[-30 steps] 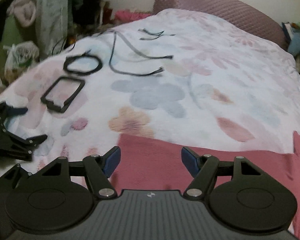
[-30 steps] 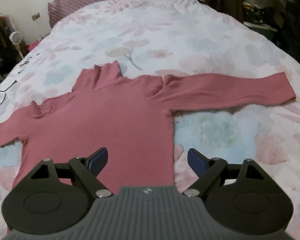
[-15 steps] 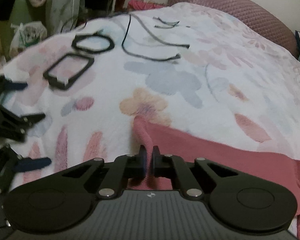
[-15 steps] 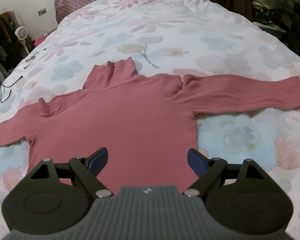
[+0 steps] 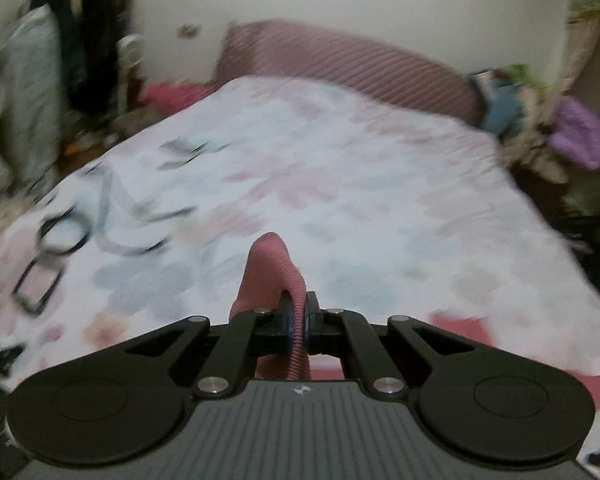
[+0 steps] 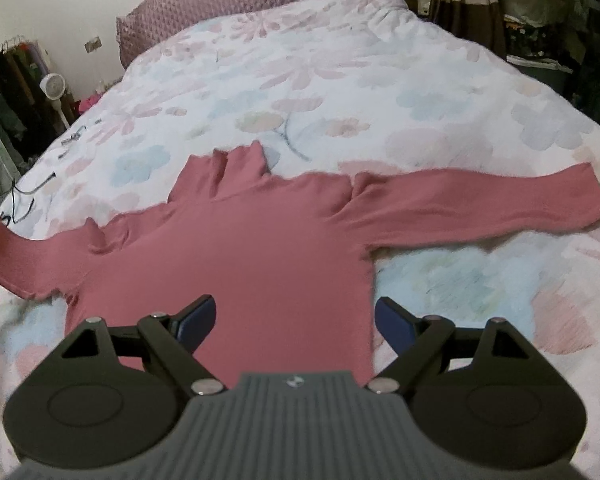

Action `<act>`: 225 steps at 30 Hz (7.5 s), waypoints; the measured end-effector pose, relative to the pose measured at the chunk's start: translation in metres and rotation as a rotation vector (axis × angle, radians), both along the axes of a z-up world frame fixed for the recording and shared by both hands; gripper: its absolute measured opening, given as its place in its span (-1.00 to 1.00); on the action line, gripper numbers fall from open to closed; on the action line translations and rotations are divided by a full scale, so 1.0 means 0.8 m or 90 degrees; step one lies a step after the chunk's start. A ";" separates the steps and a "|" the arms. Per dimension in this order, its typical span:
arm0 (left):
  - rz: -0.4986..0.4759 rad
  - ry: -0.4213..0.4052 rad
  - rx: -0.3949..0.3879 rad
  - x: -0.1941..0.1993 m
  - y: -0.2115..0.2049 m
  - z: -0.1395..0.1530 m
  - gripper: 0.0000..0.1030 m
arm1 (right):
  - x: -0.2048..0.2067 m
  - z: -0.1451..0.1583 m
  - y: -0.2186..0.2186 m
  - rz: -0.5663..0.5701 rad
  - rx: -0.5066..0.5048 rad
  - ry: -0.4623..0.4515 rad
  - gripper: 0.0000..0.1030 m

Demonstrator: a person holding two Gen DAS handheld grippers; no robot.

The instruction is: Fold small clothes

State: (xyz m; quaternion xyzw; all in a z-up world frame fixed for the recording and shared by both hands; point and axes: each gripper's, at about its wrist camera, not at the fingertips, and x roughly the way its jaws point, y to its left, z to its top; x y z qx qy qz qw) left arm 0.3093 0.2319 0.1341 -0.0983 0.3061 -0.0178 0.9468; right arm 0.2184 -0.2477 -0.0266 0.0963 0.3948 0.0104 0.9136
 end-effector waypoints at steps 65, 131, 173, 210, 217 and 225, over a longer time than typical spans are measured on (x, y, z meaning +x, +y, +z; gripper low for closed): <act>-0.033 0.212 -0.239 0.137 -0.084 -0.303 -0.79 | 0.216 -0.136 -0.071 -0.013 0.171 0.096 -1.00; -0.075 0.125 0.013 0.001 -0.096 -0.179 -0.09 | 0.127 -0.021 -0.152 -0.017 0.033 0.045 -0.25; 0.003 0.231 -0.069 0.142 -0.118 -0.274 -0.08 | 0.139 -0.113 -0.516 -0.306 0.022 0.009 -0.29; -0.031 0.118 -0.105 0.033 -0.048 -0.183 -0.08 | 0.263 0.201 0.093 0.127 0.175 -0.146 -1.00; -0.021 0.134 -0.145 0.032 -0.018 -0.210 -0.08 | 0.292 0.043 0.210 0.143 0.226 -0.013 -1.00; -0.007 0.170 -0.160 0.044 -0.007 -0.250 -0.08 | 0.294 -0.095 0.304 0.172 0.265 0.126 -1.00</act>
